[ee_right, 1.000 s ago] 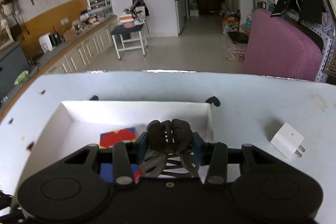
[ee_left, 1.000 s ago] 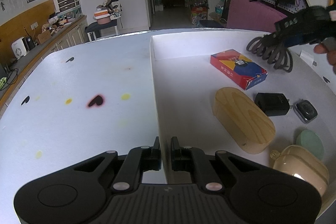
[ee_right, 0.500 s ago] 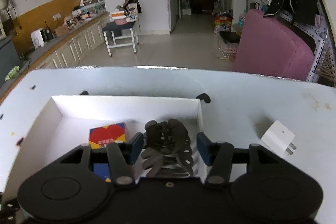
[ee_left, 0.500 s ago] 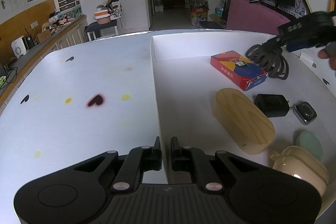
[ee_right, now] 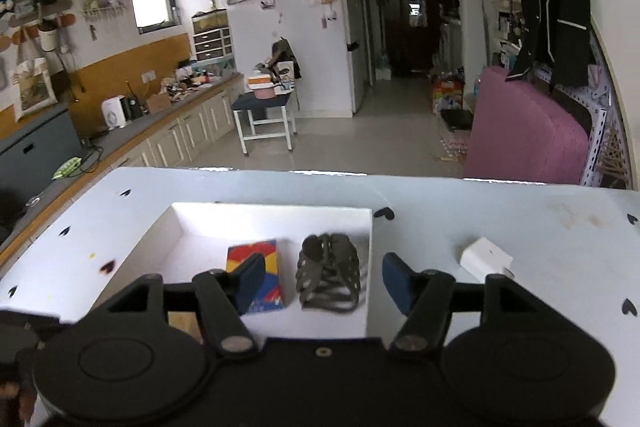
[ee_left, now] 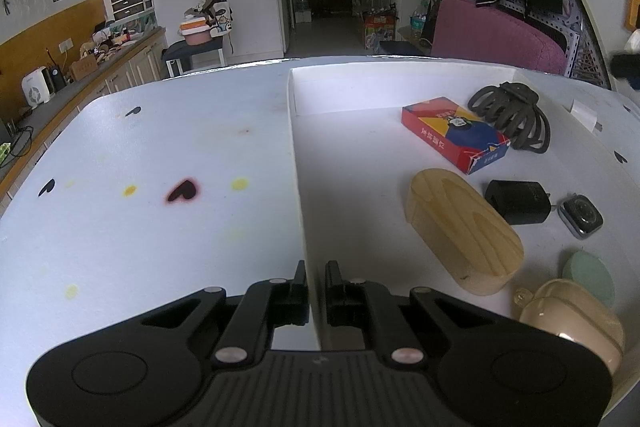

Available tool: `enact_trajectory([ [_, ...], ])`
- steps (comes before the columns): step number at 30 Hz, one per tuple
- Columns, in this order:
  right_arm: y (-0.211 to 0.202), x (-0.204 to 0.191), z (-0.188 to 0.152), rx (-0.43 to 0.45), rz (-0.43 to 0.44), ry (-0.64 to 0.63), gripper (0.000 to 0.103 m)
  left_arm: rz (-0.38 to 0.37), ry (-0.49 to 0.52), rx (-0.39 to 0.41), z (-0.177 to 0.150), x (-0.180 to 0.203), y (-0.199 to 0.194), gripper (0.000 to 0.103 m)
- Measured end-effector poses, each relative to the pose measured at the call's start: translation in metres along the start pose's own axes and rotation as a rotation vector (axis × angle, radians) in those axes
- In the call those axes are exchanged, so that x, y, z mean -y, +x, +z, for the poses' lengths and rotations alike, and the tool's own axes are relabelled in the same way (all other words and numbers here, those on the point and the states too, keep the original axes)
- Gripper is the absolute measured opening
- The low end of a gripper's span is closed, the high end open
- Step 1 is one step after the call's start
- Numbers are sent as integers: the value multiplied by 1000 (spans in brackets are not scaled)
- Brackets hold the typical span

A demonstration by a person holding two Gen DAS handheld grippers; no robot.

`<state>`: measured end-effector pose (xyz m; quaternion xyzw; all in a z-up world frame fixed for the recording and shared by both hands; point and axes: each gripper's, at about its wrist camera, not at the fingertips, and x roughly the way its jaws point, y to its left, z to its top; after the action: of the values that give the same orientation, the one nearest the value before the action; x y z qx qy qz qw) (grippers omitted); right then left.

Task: Organize rigid objects
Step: 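Carry the coiled cable into the white box and release it, then move the right gripper to the white plug and grasp it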

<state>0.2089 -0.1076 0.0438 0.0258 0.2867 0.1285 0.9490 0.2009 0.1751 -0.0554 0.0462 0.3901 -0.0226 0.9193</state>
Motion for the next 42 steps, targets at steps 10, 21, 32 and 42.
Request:
enact_trajectory([
  [10, -45, 8, -44, -29, 40, 23, 65, -23, -25, 2, 0, -4, 0, 5],
  [21, -73, 1, -77, -47, 83, 21, 62, 5, 15, 23, -3, 3, -1, 5],
  [32, -72, -5, -79, -58, 108, 12, 62, -77, -24, 36, -2, -5, 1, 6],
  [42, -67, 28, -65, -25, 34, 56, 61, -91, -24, 43, -3, -5, 5, 7],
])
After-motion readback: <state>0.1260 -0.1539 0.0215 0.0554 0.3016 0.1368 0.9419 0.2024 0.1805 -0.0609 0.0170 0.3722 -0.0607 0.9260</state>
